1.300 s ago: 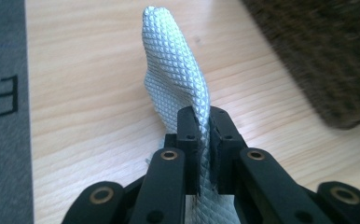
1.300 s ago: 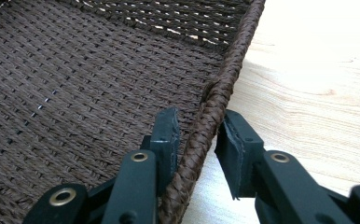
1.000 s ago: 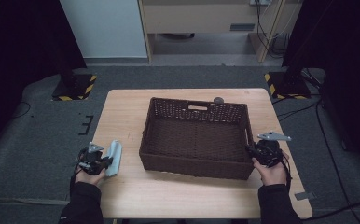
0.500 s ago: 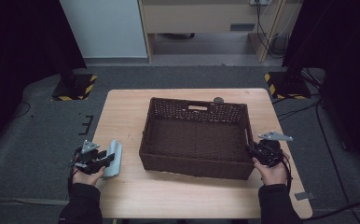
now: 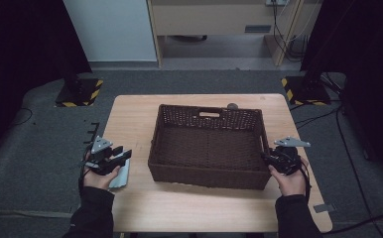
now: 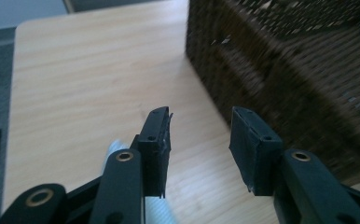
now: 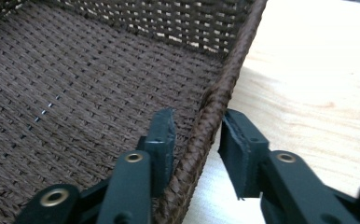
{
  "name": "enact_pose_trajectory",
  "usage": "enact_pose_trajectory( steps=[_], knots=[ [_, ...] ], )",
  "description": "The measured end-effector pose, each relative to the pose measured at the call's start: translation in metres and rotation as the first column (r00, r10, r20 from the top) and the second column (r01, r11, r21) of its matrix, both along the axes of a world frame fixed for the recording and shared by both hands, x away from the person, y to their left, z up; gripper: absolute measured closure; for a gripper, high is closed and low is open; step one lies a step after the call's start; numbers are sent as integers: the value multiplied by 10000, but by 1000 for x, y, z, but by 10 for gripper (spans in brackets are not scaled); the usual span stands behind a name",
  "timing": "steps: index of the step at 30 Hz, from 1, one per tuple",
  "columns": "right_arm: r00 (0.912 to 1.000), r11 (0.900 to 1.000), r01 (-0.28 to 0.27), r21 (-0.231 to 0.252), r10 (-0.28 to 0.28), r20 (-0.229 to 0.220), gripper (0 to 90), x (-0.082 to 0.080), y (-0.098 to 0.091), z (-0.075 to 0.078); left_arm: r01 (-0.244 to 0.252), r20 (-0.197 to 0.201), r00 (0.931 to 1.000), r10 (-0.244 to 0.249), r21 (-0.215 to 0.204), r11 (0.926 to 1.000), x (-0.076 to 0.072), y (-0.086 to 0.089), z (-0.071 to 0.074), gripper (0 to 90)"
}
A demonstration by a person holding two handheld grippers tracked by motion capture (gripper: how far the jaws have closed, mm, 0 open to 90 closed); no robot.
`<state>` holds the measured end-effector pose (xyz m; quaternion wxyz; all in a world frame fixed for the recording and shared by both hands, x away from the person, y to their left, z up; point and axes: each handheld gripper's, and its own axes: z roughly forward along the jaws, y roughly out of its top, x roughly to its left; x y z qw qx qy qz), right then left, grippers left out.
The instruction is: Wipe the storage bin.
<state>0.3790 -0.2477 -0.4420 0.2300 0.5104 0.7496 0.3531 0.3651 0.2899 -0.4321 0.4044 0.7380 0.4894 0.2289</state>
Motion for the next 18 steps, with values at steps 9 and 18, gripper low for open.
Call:
enact_pose_trajectory(
  steps=[9, 18],
  knots=[
    [9990, 9999, -86, 66, 83, 443, 658, -12, -1, 11, 665, 518, 9965, -649, -309, 9973, 3, -35, 22, 567],
    [9988, 9998, 171, 107, -176, 453, 697, -9, 0, 7, 986, 243, 9949, -979, -311, 9946, 8, -54, 12, 584]
  ],
)
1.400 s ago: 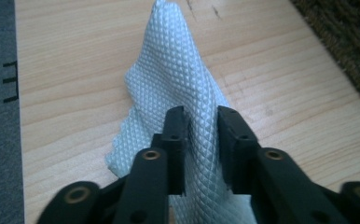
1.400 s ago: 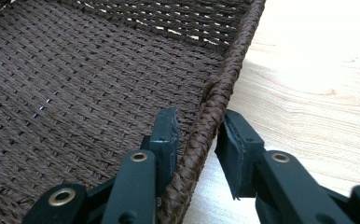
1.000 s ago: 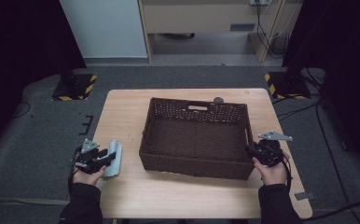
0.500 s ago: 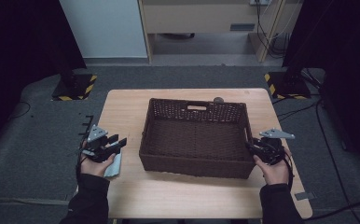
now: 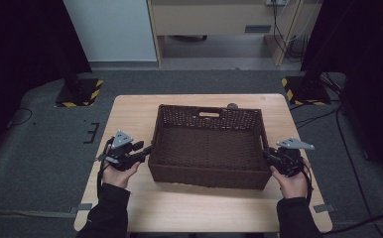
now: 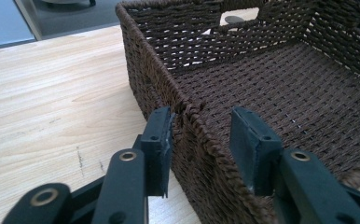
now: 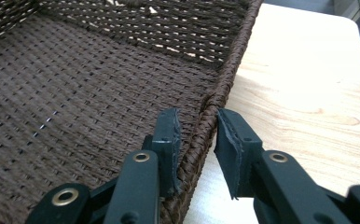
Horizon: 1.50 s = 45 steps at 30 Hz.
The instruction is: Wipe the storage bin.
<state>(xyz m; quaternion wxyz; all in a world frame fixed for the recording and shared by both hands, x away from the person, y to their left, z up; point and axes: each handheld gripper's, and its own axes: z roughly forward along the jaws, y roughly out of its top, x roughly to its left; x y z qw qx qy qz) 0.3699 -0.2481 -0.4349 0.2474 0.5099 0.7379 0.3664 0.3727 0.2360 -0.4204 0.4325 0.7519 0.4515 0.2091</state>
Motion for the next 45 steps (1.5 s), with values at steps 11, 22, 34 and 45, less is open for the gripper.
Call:
enact_pose_trajectory(
  steps=[11, 22, 34, 45],
  knots=[
    [9999, 10000, -96, -20, 96, 134, 656, 0, -2, 3, 341, -471, 9983, -340, 18, 9994, 2, -8, -12, 666],
    [10000, 9999, -54, 93, 54, -12, 754, -5, -3, 4, 195, -351, 9992, -197, -56, 9998, 2, -8, -10, 643],
    [9997, 9999, 95, 85, -97, 234, 688, -4, -4, 6, 344, -630, 9974, -337, 103, 9994, -2, -14, -15, 678],
    [9998, 9998, 179, 18, -179, -43, 766, -1, -6, 2, 188, -257, 9995, -184, 151, 9997, -3, -15, -6, 615]
  ],
)
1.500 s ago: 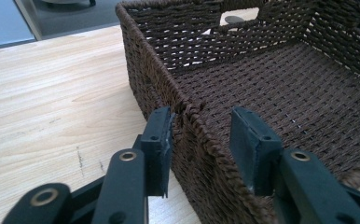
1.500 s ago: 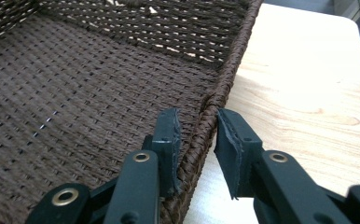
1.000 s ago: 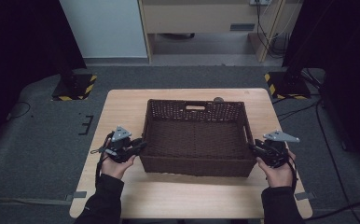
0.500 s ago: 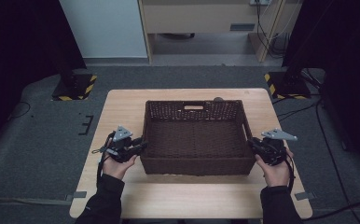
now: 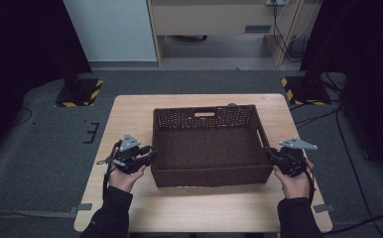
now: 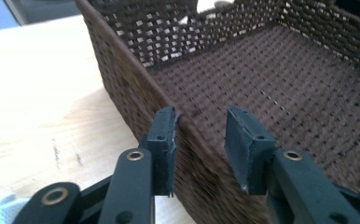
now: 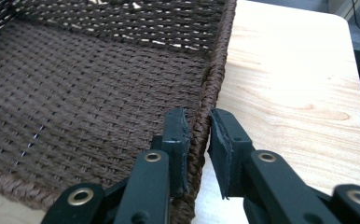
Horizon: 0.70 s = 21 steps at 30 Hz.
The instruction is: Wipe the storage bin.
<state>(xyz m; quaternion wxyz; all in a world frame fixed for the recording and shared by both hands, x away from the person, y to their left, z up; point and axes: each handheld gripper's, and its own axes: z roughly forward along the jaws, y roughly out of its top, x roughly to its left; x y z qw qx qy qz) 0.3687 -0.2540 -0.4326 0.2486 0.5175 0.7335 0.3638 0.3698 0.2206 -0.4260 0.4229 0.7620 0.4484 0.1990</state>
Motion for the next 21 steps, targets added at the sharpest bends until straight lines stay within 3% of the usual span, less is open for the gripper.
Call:
enact_pose_trajectory(
  steps=[3, 7, 9, 16, 21],
  knots=[
    [9999, 9999, 119, 68, -120, 85, 775, 5, -1, -1, -134, 149, 9998, 134, 39, 9999, 4, -1, 0, 590],
    [9996, 9998, 195, -14, -194, 190, 768, 7, 0, -2, -115, -10, 9999, 115, 340, 9994, 12, -4, -7, 580],
    [9993, 9997, 244, 4, -244, 285, 733, 6, 1, -1, 58, -147, 9999, -55, 238, 9997, 13, -5, -10, 607],
    [9996, 9998, -74, 181, 69, 289, 614, -4, 1, 6, -83, -180, 9998, 85, 145, 9999, 5, -6, -9, 659],
    [10000, 10000, 22, 36, -22, 87, 646, -3, 0, 3, -134, -188, 9997, 139, 256, 9996, -2, -10, -8, 653]
  ],
)
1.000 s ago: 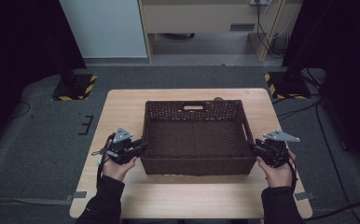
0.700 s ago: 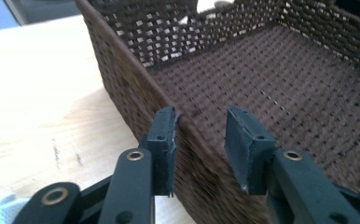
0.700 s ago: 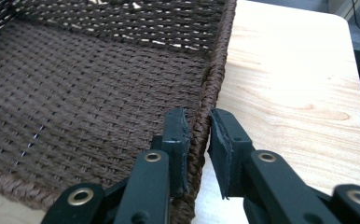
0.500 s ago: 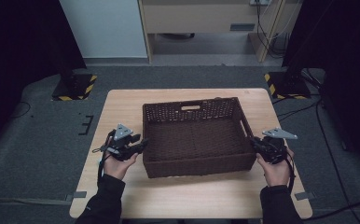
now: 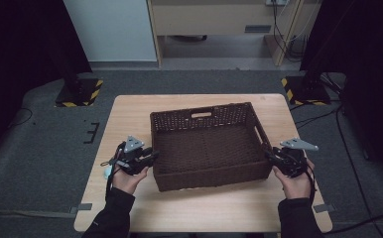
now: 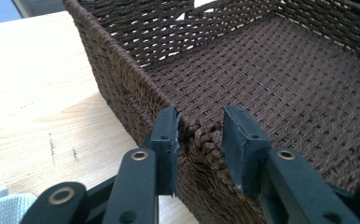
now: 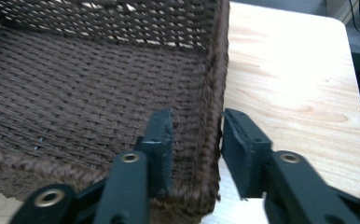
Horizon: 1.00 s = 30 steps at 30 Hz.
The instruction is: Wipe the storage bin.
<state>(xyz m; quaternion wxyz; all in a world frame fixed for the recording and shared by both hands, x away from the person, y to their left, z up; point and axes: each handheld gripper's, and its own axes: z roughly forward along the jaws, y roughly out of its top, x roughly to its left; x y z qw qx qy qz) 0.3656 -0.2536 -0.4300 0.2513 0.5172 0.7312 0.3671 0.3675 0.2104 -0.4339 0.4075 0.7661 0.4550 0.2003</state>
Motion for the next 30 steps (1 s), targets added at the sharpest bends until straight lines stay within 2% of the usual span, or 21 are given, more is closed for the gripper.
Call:
enact_pose_trajectory(
  steps=[1, 3, 7, 9, 13, 15, 18, 20, 26, 30],
  knots=[
    [9999, 9999, 84, -76, -84, -55, 670, 1, -1, -2, 57, -9, 10000, -57, 46, 10000, 0, -1, 1, 652],
    [9999, 9999, 108, 71, -107, -92, 699, 4, -3, -3, 94, -11, 10000, -94, 69, 9999, 1, 0, 3, 651],
    [9996, 9996, 265, -123, -265, -34, 726, 9, -2, -4, -78, 387, 9992, 83, -126, 9999, 4, 4, 8, 581],
    [9995, 9993, 328, -186, -328, -10, 735, 12, -1, -4, -159, 603, 9981, 162, -41, 9999, 8, 6, 8, 550],
    [9989, 9986, 449, -293, -446, 110, 740, 17, 0, -6, -111, 445, 9989, 118, -163, 9998, 16, 7, 1, 554],
    [9991, 9988, 404, -263, -400, 161, 717, 16, 0, -5, 44, 434, 9991, -39, -126, 9999, 17, 5, -5, 572],
    [9987, 9990, 409, -205, -403, 297, 630, 13, 0, -3, -14, 403, 9992, 15, -26, 10000, 15, 4, -3, 594],
    [9982, 9990, 424, -145, -418, 422, 592, 10, -1, 1, -48, 324, 9995, 52, -130, 9999, 13, 4, -2, 614],
    [9979, 9992, 383, 110, -388, 512, 518, 1, 0, 7, -60, 277, 9996, 66, -198, 9998, 2, 1, -1, 632],
    [9975, 9991, 425, 77, -429, 570, 495, -4, 3, 10, -144, 328, 9994, 144, -2, 9999, -4, -3, 0, 632]
  ],
)
